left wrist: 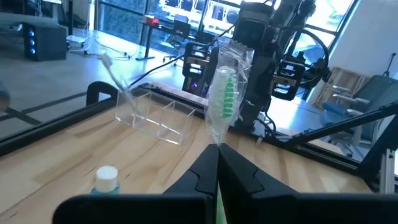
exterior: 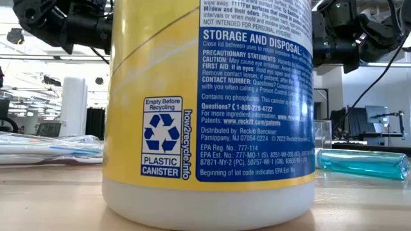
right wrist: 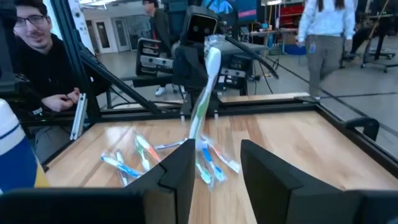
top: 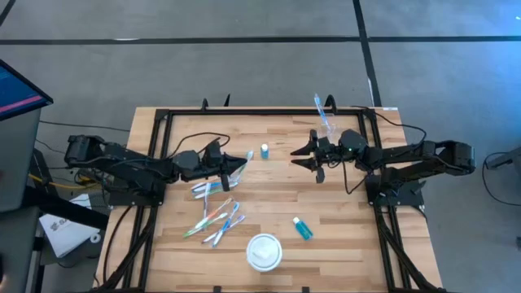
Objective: Pick & Place toothbrushing station
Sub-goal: Put the green toothbrush into the transparent organizer
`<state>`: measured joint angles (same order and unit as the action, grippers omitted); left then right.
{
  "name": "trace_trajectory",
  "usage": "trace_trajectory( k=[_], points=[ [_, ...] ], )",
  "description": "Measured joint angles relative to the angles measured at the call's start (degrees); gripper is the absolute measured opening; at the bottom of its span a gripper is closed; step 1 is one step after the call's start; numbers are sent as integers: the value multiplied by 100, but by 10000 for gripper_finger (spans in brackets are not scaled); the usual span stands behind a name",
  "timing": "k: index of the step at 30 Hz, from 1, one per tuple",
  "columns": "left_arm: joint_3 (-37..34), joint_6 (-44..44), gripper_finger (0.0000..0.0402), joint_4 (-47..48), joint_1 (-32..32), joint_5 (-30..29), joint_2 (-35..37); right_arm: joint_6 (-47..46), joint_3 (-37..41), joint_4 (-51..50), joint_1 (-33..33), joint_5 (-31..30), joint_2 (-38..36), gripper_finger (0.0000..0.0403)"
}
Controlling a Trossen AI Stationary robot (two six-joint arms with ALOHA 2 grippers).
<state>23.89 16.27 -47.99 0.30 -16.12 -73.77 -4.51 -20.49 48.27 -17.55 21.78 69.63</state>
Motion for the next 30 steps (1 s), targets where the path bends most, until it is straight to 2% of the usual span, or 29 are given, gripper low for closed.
trace_trajectory(
  k=[21,30],
  points=[
    [1851,-748,0,-55,0,245,-1734,0,-2,111,73,0,0,120],
    [2355,-873,0,-94,0,249,-2269,-2,-2,216,162,25,0,120]
  ],
)
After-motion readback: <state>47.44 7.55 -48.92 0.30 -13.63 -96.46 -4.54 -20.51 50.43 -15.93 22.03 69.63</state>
